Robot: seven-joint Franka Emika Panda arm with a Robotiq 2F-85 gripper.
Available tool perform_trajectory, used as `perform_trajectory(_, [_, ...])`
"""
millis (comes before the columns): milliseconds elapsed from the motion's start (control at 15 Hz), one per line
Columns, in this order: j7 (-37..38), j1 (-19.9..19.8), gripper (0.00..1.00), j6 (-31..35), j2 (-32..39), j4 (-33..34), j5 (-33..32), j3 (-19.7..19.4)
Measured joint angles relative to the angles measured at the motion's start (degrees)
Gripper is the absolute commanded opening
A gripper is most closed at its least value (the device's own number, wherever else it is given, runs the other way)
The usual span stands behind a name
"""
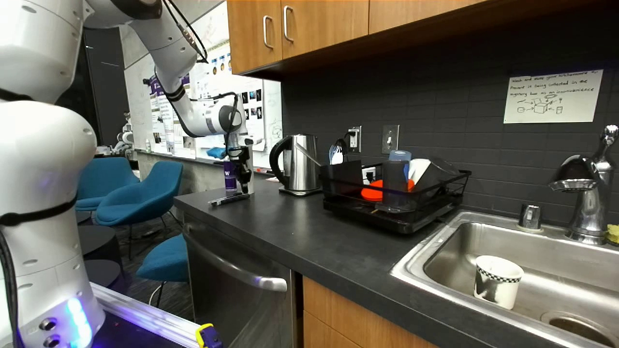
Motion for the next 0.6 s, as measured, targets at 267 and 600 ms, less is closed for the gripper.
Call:
perform_trajectory(267, [0.0,0.0,0.00,0.2,-0.2,-0.5,0.0,-0.1])
perform_trajectory(600, [0.0,0.0,0.00,1.9,-1.1,-2.2,0.0,-0.3])
